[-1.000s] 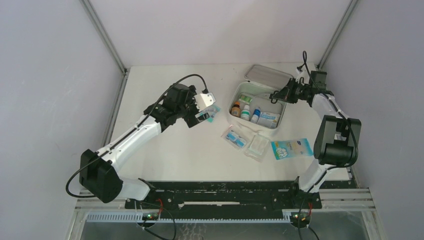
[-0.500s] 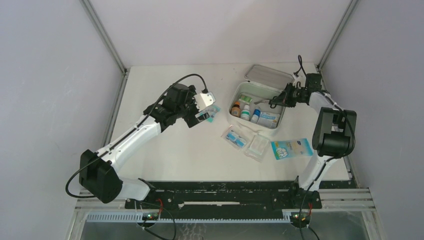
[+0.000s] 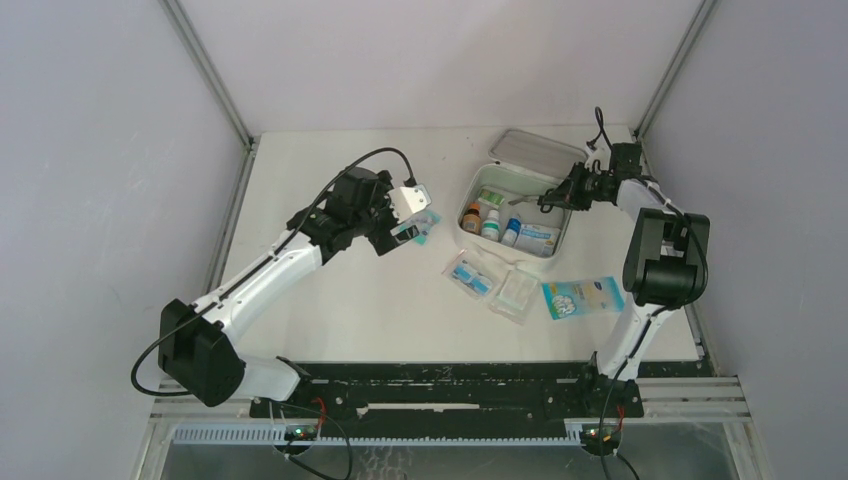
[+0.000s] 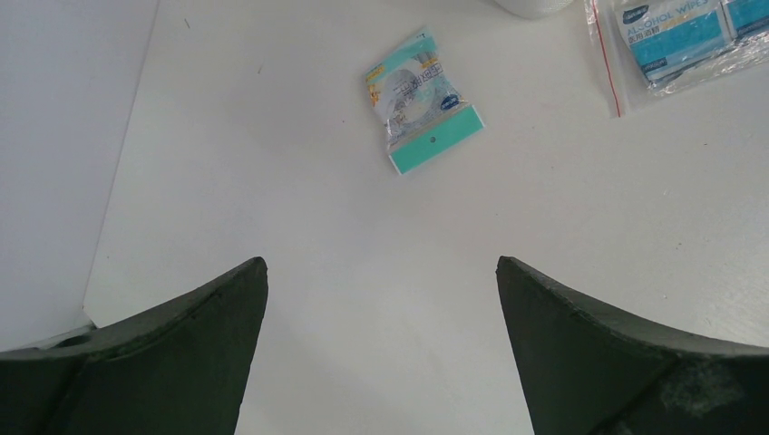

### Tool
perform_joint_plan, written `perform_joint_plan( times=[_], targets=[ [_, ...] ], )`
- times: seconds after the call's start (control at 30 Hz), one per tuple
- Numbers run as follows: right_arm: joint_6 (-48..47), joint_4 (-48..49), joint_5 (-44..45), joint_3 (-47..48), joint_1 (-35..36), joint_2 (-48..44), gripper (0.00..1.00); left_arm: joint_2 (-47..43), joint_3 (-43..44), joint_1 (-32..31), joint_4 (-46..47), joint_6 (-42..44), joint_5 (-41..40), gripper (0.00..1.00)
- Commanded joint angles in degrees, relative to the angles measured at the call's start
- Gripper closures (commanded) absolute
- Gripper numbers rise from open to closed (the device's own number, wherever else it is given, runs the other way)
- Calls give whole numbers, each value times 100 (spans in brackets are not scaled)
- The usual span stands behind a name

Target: Organize the medicine kit

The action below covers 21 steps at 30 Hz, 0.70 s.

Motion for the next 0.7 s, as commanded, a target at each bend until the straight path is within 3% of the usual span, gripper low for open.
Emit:
perform_joint_plan(
  times=[0.0, 0.27, 0.5, 0.67],
  targets=[
    [-30, 101, 43, 230, 17, 44, 100, -204, -122, -29, 213, -70, 125, 0],
    [-93, -106, 247, 308, 41, 124, 93, -236, -127, -29, 175, -93, 188, 0],
    [-187, -353, 500, 367, 45, -1, 79, -333, -153, -38, 165, -107, 209, 0],
    [-277, -540, 694, 420, 46, -135, 74, -353, -144, -56, 153, -111, 222, 0]
  ],
)
